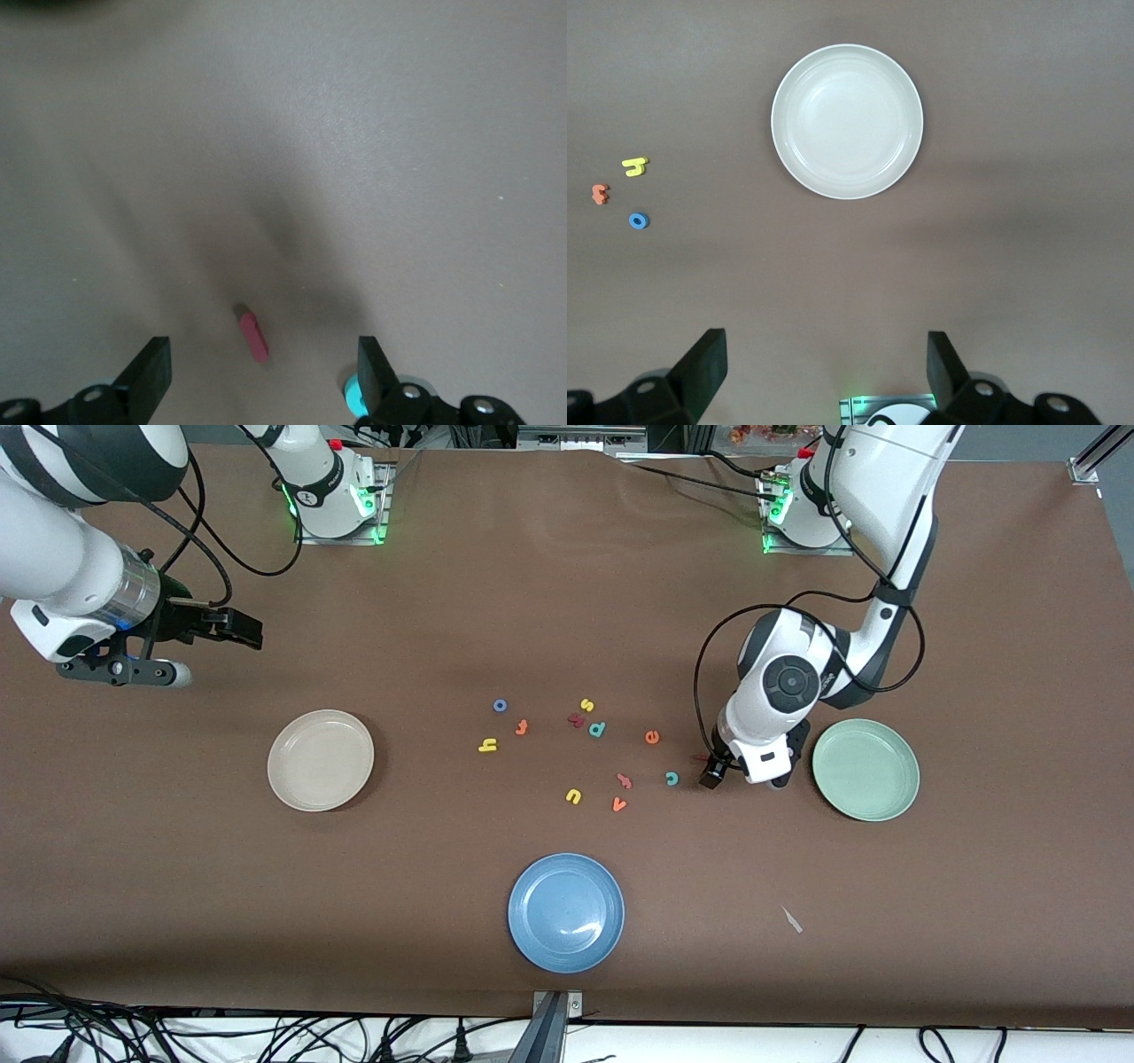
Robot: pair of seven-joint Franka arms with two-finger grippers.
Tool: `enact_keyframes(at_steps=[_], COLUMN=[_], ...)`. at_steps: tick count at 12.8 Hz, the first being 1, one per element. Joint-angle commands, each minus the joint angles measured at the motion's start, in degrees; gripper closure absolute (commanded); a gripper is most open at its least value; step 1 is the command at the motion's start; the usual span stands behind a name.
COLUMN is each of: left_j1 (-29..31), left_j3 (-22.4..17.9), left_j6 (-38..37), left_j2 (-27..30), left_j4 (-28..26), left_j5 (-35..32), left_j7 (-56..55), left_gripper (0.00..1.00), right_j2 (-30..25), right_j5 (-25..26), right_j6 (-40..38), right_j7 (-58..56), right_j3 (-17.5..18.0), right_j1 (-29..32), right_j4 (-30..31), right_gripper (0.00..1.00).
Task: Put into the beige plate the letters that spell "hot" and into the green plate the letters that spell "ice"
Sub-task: 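Reach the left gripper down to the small red letter piece, then grasp the red piece with the left gripper while the right gripper reaches out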
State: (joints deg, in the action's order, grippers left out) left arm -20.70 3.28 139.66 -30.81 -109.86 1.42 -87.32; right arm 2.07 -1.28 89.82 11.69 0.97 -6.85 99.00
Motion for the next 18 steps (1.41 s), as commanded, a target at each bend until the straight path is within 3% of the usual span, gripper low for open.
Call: enact_keyframes(at_steps=[1, 7, 9, 12, 18], left_j1=[-0.8, -1.4, -1.4, -1.5, -2.0], left_j3=[-0.4, -0.4, -0.4, -0.3, -0.3], left_j6=[1.4, 3.7, 3.7, 3.6, 3.6], left_j2=[-1.4, -4.4, -4.8, -4.8, -5.0], left_j4=[0.4, 1.2, 1.2, 1.2, 1.2], left_j5=[-1.9, -1.9, -1.9, -1.9, -1.9], left_j7=[-2.6, -3.6, -3.6, -3.6, -3.4], left_gripper=[0.23, 0.24, 0.3, 0.34, 0.78], right_j2=[0.6, 0.6, 1.3, 2.8, 9.1], right_j5=[-1.0, -1.0, -1.3, -7.1, -8.9], right_j6=[-0.3, -0.1, 0.4, 4.0, 16.9], right_j7=[0.1, 0.1, 1.0, 4.8, 19.0], right_j3=[0.0, 0.0, 0.2, 0.3, 0.8], right_j1=[0.3, 0.3, 0.1, -0.4, -9.4], right_j4=[-1.0, -1.0, -1.0, -1.5, -1.4], right_gripper=[0.0, 0.0, 0.0, 0.0, 0.0])
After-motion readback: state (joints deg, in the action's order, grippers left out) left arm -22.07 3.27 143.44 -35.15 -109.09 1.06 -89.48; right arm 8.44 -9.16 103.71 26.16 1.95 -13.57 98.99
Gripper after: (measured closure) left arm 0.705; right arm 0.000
